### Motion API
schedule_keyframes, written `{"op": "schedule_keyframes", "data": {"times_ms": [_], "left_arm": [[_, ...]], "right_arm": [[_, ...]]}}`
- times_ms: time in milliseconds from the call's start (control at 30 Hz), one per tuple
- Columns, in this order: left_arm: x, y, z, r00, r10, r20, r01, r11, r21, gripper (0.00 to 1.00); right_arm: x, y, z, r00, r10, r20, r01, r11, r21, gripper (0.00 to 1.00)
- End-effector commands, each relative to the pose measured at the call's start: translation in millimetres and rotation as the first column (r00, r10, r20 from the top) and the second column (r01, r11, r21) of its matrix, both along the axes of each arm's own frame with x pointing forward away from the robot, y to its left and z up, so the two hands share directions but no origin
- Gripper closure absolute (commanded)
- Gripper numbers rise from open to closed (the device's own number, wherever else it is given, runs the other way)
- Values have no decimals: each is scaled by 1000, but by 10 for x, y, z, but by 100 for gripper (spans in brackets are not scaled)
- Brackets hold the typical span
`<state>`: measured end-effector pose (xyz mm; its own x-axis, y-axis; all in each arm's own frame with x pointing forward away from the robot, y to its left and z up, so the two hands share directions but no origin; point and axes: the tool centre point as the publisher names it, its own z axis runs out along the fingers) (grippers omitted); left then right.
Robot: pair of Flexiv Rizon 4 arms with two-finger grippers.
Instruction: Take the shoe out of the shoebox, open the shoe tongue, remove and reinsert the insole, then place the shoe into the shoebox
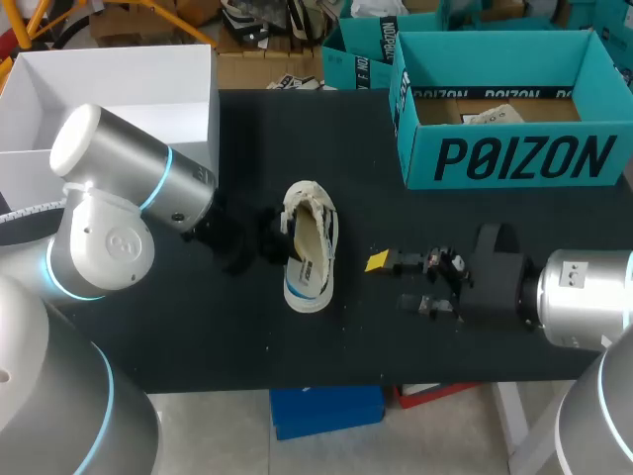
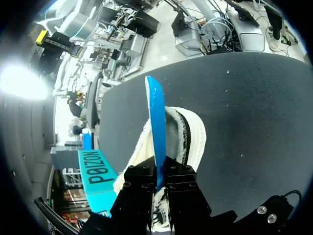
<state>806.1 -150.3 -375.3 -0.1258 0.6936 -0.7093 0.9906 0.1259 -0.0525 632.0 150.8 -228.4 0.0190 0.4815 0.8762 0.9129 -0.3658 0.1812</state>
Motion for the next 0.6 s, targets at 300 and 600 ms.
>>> {"op": "schedule_keyframes", "data": {"times_ms": [300,600], "left_arm": [[-169,-54,122,999,-35,-9,34,997,-65,100],[-259,-45,209,999,-36,-9,35,990,-140,100]], "right_arm": [[-39,-96,19,1000,8,2,-8,1000,10,0],[-39,-96,19,1000,8,2,-8,1000,10,0]]}}
